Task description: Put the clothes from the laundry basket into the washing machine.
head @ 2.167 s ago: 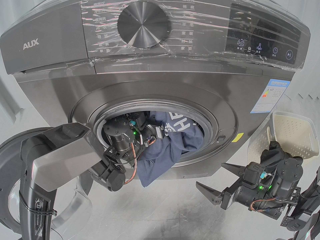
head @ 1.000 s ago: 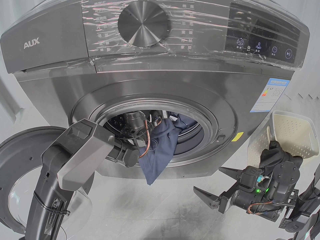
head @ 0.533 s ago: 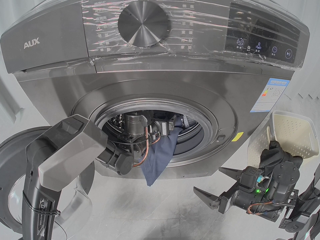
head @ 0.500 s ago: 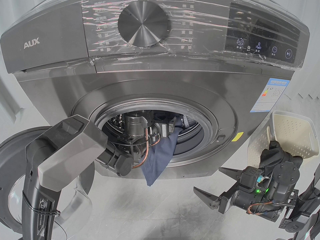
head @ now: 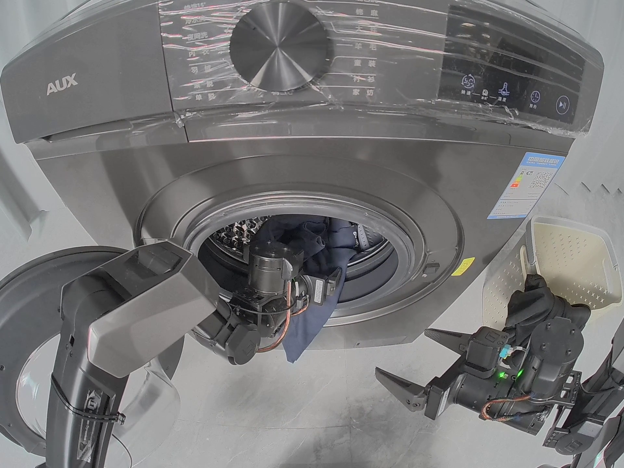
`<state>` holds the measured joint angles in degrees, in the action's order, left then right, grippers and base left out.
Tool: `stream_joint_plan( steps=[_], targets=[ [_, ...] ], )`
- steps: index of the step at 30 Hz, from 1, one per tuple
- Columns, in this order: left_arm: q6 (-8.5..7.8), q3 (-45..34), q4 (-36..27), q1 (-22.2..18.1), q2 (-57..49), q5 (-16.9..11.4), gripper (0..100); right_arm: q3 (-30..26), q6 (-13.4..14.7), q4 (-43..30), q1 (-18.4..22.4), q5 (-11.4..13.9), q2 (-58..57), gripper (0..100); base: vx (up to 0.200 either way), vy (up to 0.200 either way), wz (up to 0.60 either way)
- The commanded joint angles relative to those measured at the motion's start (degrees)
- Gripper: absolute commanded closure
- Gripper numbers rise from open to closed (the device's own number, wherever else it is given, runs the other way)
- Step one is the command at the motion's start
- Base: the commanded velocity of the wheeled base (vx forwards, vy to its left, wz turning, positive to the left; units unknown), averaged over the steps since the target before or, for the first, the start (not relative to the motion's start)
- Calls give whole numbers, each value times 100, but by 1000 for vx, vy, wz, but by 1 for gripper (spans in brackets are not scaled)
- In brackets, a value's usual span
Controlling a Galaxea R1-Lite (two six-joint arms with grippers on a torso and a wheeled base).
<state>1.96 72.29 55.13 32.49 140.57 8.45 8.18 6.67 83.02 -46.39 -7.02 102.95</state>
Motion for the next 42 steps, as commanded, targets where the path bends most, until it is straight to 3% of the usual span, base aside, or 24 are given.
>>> stream_joint_plan(
  steps=[1,9,20,29,30,33,35,42],
  targets=[
    [-3,48,-11,12,155,-1,100,8,1,4,-2,-1,15,0,0,0,0],
    [23,145,16,12,208,-19,100,8,1,4,-2,-1,32,0,0,0,0],
    [322,2298,429,-181,770,403,100,17,1,4,-2,-1,59,0,0,0,0],
    [366,2887,605,-252,1016,535,100,17,1,4,-2,-1,67,0,0,0,0],
    [375,2852,605,-252,1007,535,0,8,10,4,-2,-1,76,0,0,0,0],
    [410,2703,605,-208,964,544,0,8,1,4,-2,-1,67,0,0,0,0],
    [463,2166,534,-102,647,544,0,8,1,4,-11,-1,67,0,0,0,0],
    [384,857,156,161,58,447,0,8,1,4,-11,-1,67,0,0,0,0]
  ],
)
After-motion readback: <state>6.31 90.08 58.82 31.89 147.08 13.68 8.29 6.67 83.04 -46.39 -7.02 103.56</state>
